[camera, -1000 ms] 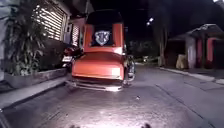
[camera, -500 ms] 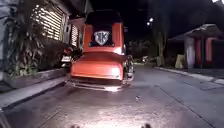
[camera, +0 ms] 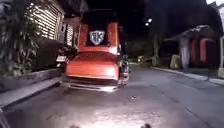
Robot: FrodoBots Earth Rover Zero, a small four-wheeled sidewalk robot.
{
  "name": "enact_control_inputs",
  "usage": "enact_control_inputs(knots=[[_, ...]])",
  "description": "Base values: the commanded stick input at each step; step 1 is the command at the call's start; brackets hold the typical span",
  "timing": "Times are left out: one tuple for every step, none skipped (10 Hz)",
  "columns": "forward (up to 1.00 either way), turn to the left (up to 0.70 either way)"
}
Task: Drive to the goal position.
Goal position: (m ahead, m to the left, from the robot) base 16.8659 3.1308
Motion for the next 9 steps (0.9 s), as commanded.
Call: enact_control_inputs(knots=[[0.00,-0.70],[0.00,-0.70],[0.00,-0.70],[0.00,-0.70],[0.00,-0.70],[0.00,-0.70],[0.00,-0.70],[0.00,-0.70],[0.00,-0.70]])
